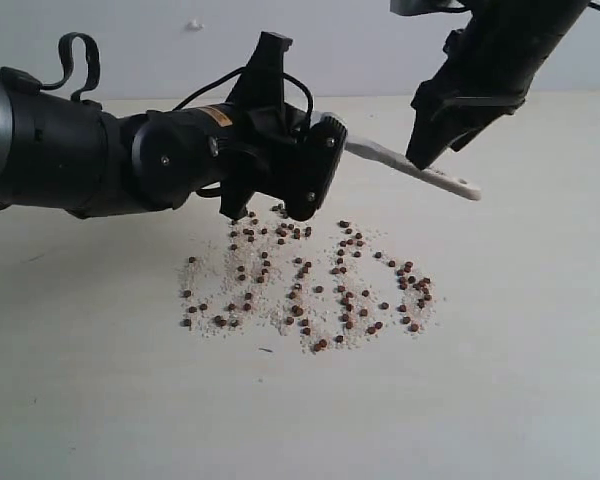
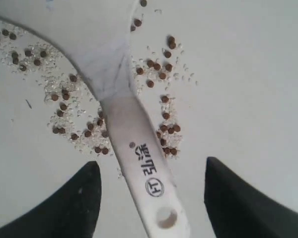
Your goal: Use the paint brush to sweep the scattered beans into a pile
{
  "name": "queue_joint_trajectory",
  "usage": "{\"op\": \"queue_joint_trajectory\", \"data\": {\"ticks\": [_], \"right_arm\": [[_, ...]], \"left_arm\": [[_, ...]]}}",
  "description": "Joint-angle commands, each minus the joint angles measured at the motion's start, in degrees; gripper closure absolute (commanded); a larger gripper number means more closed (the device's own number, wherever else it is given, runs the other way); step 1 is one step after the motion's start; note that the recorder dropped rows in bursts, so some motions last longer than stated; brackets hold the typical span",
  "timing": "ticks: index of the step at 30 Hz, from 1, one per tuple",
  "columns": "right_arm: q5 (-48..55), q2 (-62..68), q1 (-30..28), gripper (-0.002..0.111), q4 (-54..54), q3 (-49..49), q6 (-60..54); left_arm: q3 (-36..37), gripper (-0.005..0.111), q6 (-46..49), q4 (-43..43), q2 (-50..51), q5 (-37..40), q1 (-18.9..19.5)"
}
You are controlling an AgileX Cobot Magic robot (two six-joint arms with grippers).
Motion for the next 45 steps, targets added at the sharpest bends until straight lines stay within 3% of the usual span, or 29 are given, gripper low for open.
{"op": "queue_joint_trajectory", "data": {"ticks": [1,3,7,12,16,18,19,25,27,32,37,41,45], "right_arm": [[-0.25,-5.20,-0.16,0.052,-0.39,-0.35,-0.31],[-6.44,-9.24,-0.99,0.053,0.08,-0.24,0.22],[-16.64,-18.81,-4.21,0.057,5.46,5.29,0.94],[-31.27,-25.59,-4.19,0.057,7.20,19.76,-1.50],[-36.37,-27.94,-4.19,0.057,12.91,25.06,-7.82],[-37.18,-29.03,-4.19,0.057,19.69,26.88,-15.61],[-37.46,-30.02,-4.19,0.057,28.81,29.08,-27.84],[-39.20,-30.54,-4.06,0.057,61.96,34.34,-60.35],[-39.05,-30.17,-4.06,0.057,72.00,34.34,-62.28],[-36.45,-25.77,-4.06,0.057,81.73,34.34,-71.06],[-31.17,-20.40,-4.06,0.068,81.73,32.42,-68.23],[-14.76,-13.39,-4.06,0.054,81.35,28.14,-73.36],[-5.88,-8.09,-4.06,0.054,80.76,24.25,-77.96]], "left_arm": [[-0.40,0.107,-0.02,-5.44,-0.10,-0.60,1.69],[-0.40,0.107,-0.25,-9.13,-0.57,1.45,2.79],[-0.81,0.107,-10.02,-12.02,-3.15,7.68,5.46],[-2.51,0.107,-22.78,-15.89,-8.59,28.78,15.22],[-2.51,0.107,-22.70,-22.18,-10.39,36.58,21.73],[-2.51,0.107,-21.58,-26.18,-10.54,41.10,25.40],[-2.51,0.107,-20.22,-29.34,-10.54,45.65,28.63],[-2.51,0.107,-18.44,-34.32,-10.54,60.94,37.99],[-2.51,0.107,-14.79,-38.79,-10.54,67.90,40.78],[-2.51,0.107,-10.26,-46.69,-8.53,82.03,46.12],[-2.51,0.107,-8.82,-46.69,-6.13,87.88,46.63],[-2.51,0.107,-7.78,-47.12,-3.91,90.18,46.63],[-2.51,0.107,-7.01,-47.33,-2.80,90.18,46.63]]}}
